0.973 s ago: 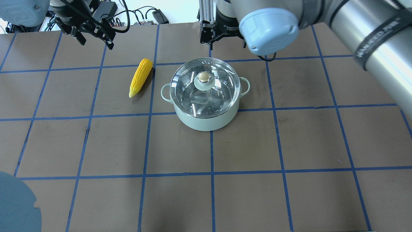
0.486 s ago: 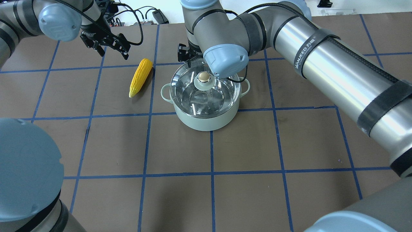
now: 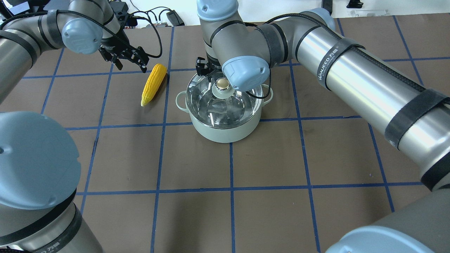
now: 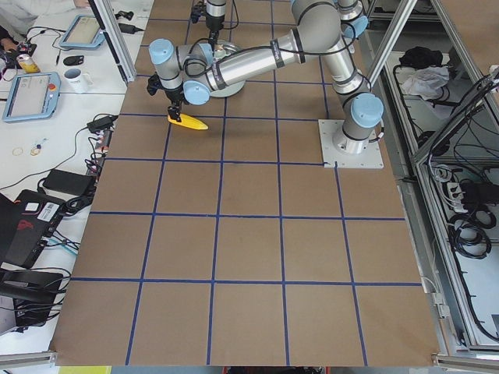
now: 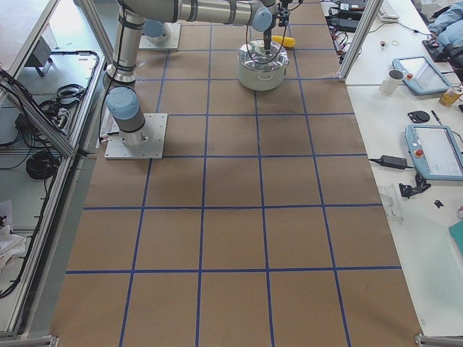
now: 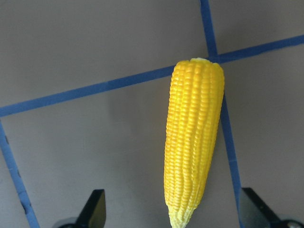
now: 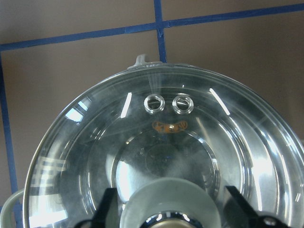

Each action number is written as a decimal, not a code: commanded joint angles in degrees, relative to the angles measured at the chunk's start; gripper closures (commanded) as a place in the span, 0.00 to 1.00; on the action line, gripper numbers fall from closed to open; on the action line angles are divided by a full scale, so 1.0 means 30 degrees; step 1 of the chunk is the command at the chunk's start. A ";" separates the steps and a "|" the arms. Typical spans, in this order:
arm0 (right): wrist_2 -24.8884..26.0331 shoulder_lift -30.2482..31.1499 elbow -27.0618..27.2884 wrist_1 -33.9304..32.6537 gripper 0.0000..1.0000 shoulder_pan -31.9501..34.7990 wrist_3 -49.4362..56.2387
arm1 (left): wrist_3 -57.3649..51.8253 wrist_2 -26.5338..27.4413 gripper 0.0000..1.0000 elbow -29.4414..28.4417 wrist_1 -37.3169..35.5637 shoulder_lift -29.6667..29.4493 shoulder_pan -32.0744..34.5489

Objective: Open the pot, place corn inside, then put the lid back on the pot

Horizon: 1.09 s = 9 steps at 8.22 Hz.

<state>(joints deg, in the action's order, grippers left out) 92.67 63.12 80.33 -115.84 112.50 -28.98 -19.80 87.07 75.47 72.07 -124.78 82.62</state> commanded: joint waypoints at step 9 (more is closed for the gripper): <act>-0.0804 0.0491 -0.0204 0.0437 0.89 -0.0028 -0.0037 | 0.1091 -0.1075 0.72 0.1240 -0.2782 -0.1883 0.0000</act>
<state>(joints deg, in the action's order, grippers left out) 90.31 63.99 80.31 -115.24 112.51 -29.35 -16.59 83.89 79.22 63.71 -130.30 82.62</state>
